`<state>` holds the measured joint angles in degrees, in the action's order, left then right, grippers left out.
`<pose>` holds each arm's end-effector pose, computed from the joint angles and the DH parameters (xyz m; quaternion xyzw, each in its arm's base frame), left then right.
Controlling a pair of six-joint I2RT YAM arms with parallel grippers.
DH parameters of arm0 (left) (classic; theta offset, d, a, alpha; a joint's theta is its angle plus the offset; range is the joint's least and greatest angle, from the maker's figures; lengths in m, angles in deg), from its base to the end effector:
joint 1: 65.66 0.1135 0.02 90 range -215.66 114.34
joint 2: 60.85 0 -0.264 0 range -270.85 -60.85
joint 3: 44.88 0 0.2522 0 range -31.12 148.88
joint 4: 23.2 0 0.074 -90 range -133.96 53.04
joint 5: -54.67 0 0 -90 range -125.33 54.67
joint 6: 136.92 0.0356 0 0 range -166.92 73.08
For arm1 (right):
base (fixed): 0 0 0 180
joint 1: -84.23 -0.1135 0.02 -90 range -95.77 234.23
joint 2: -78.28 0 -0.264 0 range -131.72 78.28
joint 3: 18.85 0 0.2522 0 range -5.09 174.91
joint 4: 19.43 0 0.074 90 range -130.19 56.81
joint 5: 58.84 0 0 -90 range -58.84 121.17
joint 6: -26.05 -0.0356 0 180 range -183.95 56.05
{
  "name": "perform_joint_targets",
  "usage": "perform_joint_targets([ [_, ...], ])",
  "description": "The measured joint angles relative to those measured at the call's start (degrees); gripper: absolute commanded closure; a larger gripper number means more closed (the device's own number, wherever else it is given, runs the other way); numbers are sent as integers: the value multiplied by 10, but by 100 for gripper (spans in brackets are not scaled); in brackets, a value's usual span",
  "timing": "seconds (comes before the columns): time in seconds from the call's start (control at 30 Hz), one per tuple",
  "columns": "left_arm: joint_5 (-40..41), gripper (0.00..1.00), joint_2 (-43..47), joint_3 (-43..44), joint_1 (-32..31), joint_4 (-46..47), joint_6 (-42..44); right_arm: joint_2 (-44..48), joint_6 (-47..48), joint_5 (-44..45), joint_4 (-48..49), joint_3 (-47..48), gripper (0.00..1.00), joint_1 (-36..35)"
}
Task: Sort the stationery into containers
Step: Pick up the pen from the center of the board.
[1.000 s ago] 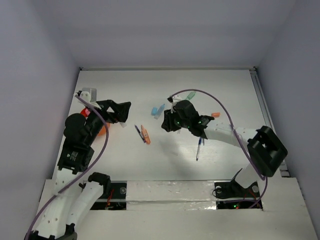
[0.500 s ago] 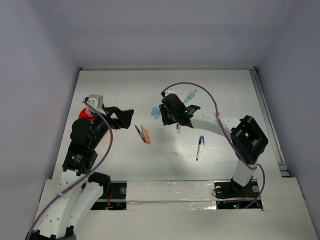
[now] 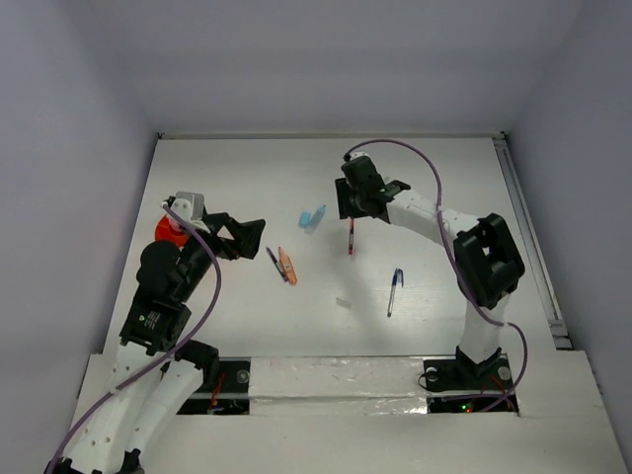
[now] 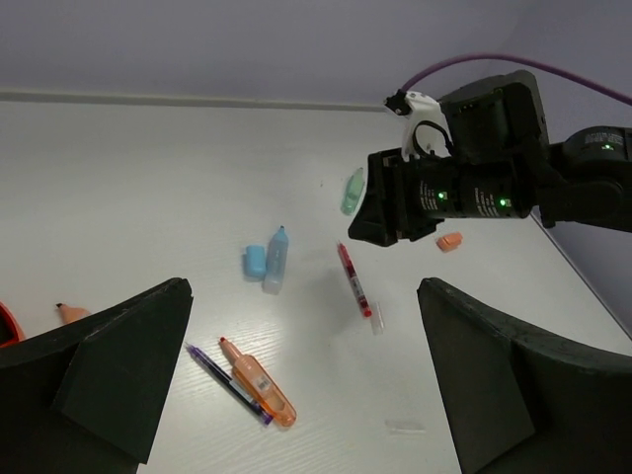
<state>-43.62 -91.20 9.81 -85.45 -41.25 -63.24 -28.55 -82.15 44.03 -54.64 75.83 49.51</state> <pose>0.1211 -0.0490 0.3628 0.0740 0.6636 -0.2761 0.6914 0.3470 0.2308 0.2331 -0.0927 0.9219 0.0675 0.3700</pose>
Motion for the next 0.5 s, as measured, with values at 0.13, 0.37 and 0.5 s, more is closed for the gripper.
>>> perform_joint_targets([
  [0.13,2,1,-6,0,-4,-1,3,-40,7,-19,0,44,34,-5],
  [0.37,10,1,-16,0,-7,-3,9,-120,-2,-56,-3,115,23,-7],
  [0.5,11,1,-26,0,-9,-3,10,-162,-16,-72,0,151,22,-7],
])
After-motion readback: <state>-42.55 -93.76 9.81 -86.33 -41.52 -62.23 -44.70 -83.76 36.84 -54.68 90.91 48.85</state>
